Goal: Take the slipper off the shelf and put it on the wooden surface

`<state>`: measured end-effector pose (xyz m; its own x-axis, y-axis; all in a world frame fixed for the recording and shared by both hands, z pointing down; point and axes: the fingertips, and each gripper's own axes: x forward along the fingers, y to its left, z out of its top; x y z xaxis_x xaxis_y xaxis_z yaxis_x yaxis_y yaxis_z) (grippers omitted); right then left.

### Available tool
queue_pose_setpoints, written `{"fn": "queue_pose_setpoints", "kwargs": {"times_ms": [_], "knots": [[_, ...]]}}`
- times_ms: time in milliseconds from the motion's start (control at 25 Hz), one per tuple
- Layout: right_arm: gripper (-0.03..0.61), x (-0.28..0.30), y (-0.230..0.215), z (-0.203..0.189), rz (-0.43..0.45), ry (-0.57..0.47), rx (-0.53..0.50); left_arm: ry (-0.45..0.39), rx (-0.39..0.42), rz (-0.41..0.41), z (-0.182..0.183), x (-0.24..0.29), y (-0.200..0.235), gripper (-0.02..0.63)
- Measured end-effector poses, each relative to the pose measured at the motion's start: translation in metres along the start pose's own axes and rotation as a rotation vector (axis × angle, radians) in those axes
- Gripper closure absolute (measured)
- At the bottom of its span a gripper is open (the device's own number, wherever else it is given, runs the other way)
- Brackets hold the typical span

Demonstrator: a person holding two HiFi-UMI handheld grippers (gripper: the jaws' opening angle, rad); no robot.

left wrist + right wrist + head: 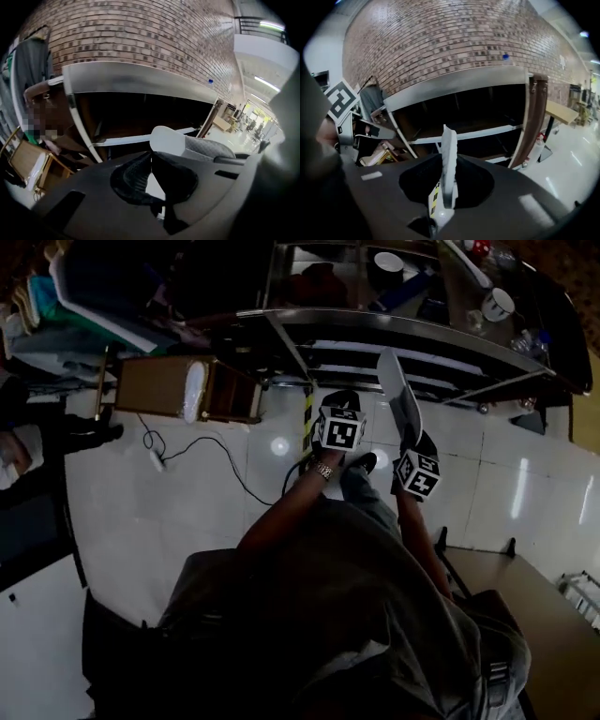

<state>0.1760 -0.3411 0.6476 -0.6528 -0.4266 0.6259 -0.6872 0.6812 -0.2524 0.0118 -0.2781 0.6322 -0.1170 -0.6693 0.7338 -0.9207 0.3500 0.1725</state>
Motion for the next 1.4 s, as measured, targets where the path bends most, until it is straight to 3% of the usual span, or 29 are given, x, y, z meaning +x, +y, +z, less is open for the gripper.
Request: {"fn": "queue_pose_setpoints", "kwargs": {"times_ms": [240, 600, 800, 960, 1280, 1400], "knots": [[0.509, 0.018, 0.163, -0.025, 0.184, 0.046, -0.158, -0.078, -0.106, 0.087, -0.042, -0.080, 0.111, 0.606], [0.509, 0.015, 0.452, -0.111, 0.468, 0.112, -0.333, -0.092, -0.330, 0.292, -0.187, -0.244, 0.310, 0.606], [0.509, 0.009, 0.585, -0.147, 0.631, 0.181, -0.491, -0.160, -0.482, 0.413, -0.232, -0.323, 0.391, 0.606], [0.509, 0.017, 0.647, -0.160, 0.708, 0.207, -0.561, -0.185, -0.574, 0.496, -0.256, -0.359, 0.437, 0.606], [0.509, 0.067, 0.673, -0.164, 0.699, 0.244, -0.498, -0.170, -0.571, 0.550, -0.246, -0.378, 0.489, 0.606], [0.509, 0.080, 0.684, -0.187, 0.686, 0.298, -0.474, -0.151, -0.569, 0.554, -0.259, -0.384, 0.503, 0.606]]}}
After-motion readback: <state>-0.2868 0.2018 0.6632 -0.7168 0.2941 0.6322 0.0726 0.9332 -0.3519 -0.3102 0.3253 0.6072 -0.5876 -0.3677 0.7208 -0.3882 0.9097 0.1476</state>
